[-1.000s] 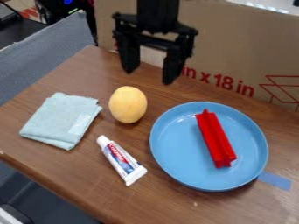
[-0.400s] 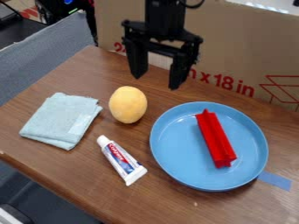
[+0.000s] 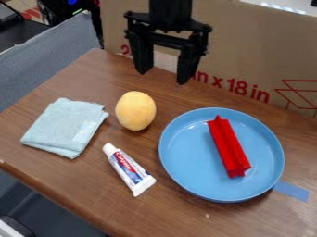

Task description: Move the red object from the blue plate to the table

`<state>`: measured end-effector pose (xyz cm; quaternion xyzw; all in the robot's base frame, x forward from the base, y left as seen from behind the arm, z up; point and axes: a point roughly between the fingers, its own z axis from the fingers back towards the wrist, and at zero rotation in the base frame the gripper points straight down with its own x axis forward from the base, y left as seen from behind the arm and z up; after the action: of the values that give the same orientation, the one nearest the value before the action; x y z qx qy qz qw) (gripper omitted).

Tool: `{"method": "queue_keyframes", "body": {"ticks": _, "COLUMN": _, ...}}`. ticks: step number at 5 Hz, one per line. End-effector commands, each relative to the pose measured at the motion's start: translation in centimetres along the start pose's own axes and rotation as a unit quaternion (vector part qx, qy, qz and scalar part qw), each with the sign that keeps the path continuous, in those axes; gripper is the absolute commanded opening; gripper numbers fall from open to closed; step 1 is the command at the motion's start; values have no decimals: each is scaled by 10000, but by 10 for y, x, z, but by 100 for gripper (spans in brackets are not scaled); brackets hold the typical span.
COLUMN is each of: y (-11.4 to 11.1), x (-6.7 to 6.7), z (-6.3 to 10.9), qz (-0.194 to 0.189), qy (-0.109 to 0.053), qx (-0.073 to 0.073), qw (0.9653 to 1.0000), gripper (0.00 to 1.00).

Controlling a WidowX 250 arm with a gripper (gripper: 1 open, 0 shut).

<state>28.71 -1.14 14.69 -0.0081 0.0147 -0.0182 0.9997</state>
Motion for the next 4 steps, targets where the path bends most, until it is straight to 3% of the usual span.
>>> {"method": "queue_keyframes", "body": {"ticks": 1, "y": 0, "x": 5, "z": 7, "qz": -12, "qy": -237, "qx": -76, "qw": 9997, "gripper": 100}}
{"method": "queue_keyframes", "body": {"ticks": 2, "y": 1, "x": 5, "z": 1, "qz": 36, "qy": -150, "qx": -74, "qw": 9999, "gripper": 100}}
{"method": "queue_keyframes", "body": {"ticks": 3, "y": 2, "x": 11, "z": 12, "qz": 27, "qy": -156, "qx": 33, "qw": 9999, "gripper": 100}}
{"method": "queue_keyframes", "body": {"ticks": 4, "y": -3, "x": 10, "z": 8, "qz": -104, "qy": -281, "qx": 94, "qw": 9995, "gripper": 100}}
